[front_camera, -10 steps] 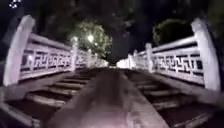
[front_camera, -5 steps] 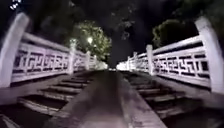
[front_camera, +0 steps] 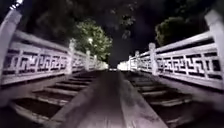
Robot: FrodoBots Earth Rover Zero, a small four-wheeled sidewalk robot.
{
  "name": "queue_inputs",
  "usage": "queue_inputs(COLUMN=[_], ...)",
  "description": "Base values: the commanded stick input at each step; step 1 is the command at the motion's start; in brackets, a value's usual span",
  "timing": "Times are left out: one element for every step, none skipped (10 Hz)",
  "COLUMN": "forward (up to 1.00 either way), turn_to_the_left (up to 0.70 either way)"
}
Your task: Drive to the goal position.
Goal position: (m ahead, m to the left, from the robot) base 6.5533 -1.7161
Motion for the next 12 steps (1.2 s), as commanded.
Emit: queue_inputs(forward=[0.45,0.45,0.45,0.45,0.45,0.45,0.45,0.45,0.45,0.45,0.45,0.45], turn_to_the_left=[0.11,0.00,0.00,0.00,0.00,0.00,0.00,0.00,0.00,0.00,0.00,0.00])
